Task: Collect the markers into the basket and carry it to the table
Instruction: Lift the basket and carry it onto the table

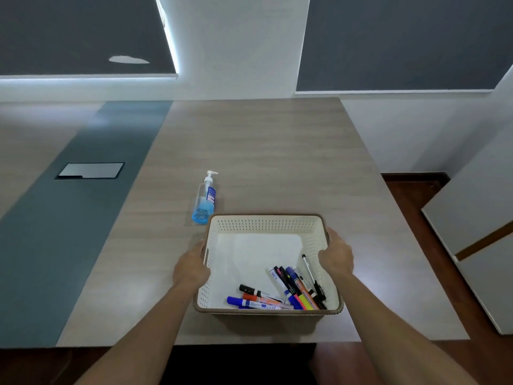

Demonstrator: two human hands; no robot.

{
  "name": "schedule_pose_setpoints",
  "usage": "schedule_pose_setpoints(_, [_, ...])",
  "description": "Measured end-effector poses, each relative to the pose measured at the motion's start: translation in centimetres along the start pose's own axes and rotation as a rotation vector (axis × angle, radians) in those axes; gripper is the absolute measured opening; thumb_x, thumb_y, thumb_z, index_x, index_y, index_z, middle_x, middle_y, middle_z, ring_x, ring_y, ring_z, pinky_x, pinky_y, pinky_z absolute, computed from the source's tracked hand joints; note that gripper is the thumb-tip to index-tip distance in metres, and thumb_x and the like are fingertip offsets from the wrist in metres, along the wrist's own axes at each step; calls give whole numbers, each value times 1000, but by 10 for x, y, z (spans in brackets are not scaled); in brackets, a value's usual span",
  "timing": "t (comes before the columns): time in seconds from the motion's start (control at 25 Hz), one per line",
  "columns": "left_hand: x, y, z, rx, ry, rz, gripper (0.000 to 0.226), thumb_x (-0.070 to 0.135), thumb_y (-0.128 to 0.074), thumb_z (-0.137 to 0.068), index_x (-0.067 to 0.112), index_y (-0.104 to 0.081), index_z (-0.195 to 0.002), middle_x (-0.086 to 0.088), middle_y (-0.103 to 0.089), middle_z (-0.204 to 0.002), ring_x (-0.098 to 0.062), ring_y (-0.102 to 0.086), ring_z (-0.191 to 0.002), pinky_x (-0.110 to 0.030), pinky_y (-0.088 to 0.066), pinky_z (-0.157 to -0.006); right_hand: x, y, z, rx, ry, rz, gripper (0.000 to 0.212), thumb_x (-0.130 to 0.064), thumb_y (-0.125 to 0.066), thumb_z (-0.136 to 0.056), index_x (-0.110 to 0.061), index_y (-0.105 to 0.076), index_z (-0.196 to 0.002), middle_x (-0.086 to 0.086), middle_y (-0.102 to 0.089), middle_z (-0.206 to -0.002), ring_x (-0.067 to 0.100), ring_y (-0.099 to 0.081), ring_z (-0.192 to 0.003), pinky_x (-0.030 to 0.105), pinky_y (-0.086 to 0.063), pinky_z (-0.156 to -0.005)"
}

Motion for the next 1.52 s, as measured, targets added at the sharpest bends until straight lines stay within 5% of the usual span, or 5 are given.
schedule_pose_setpoints(0.4, [32,1,-104,-41,15,-68,74,12,-60,-89,24,-26,-154,-12,-60,-129,-30,-61,-108,-36,-53,-84,-35,-10,-88,81,-94,84,70,-1,-56,-84,-28,-45,-147,16,-71,-104,35,-66,-91,41,-59,-74])
schedule_pose_setpoints(0.56, [46,3,-143,-40,22,-59,75,8,-61,-86,21,-28,-152,-10,-55,-138,-31,-56,-119,-38,-49,-93,-51,-15,-129,86,-86,119,68,-2,-57,-85,-27,-45,-147,17,-71,-105,35,-65,-92,37,-56,-75])
schedule_pose_setpoints(1.52, [111,25,-300,26,-35,-79,62,3,-61,-80,13,-43,-139,-15,-66,-115,-37,-63,-105,-39,-51,-83,-118,-36,-297,86,-44,189,72,-6,-63,-88,-28,-37,-152,18,-69,-116,36,-66,-105,41,-55,-83])
Point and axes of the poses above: each hand's wrist, its own z-axis away from the middle knuckle, its own y-axis out of the back of the hand, x = y × z, the point moved 5 cm from there along -z, towards the middle knuckle
